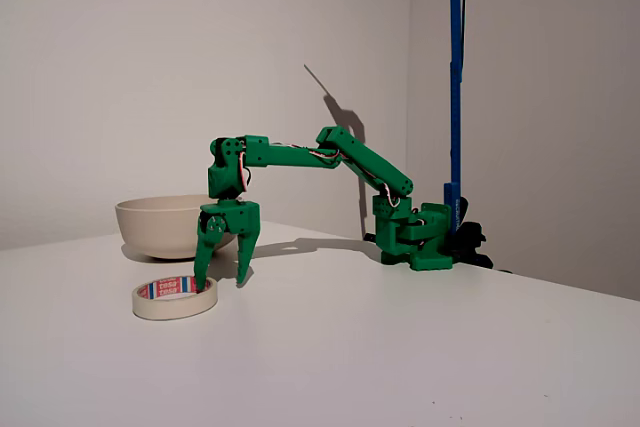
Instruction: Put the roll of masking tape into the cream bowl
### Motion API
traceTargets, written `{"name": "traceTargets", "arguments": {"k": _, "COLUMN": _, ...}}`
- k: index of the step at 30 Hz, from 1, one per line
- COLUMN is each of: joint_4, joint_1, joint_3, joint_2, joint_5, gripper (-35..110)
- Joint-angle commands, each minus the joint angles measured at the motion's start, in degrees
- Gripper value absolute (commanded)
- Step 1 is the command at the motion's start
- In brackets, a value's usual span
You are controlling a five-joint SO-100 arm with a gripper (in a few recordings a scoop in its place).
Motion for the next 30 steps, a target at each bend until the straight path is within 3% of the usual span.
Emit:
{"name": "traceTargets", "arguments": {"k": 1, "joint_4": -0.1, "joint_1": 0.3, "joint_3": -3.1, "joint_2": 1.9, "joint_5": 1.0, "gripper": 22}}
{"name": "traceTargets", "arguments": {"k": 13, "joint_4": -1.4, "joint_1": -0.9, "joint_3": -3.1, "joint_2": -1.1, "joint_5": 1.3, "gripper": 19}}
{"name": "traceTargets", "arguments": {"k": 30, "joint_4": -1.8, "joint_1": -2.5, "joint_3": -3.1, "joint_2": -0.5, "joint_5": 2.9, "gripper": 2}}
